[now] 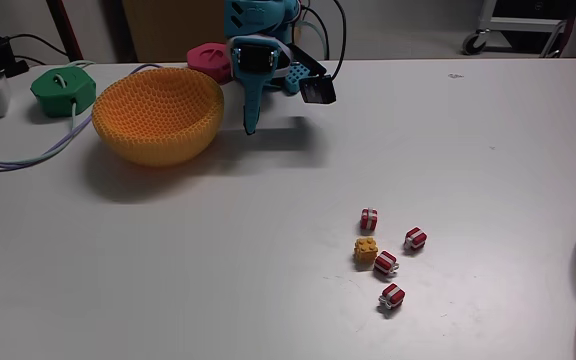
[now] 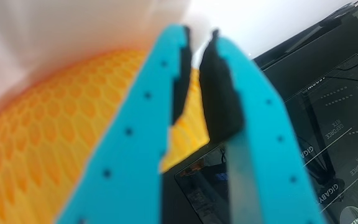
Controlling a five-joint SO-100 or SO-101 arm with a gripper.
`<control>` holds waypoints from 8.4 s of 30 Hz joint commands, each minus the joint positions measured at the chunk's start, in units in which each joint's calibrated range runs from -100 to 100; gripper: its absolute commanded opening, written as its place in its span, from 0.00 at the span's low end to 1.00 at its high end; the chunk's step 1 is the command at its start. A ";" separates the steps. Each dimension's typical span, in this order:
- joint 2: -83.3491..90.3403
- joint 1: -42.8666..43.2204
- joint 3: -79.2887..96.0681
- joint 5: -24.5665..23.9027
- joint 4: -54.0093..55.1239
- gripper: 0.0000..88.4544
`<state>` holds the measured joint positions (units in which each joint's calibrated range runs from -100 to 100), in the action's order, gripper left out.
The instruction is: Place cube pieces into the yellow basket
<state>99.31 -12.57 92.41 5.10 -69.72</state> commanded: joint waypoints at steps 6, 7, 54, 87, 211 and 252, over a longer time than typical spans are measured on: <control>-16.64 12.57 -11.58 -13.38 5.08 0.00; -17.40 12.85 -12.06 -13.82 4.90 0.00; -102.72 29.81 -57.70 -49.23 63.03 0.00; -54.99 -23.49 -56.06 -20.37 -16.38 0.65; -130.66 42.02 -75.51 -61.73 83.18 0.41; -55.18 -30.67 -57.41 -19.29 -20.90 0.50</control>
<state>44.02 -43.91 34.98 -14.04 -90.02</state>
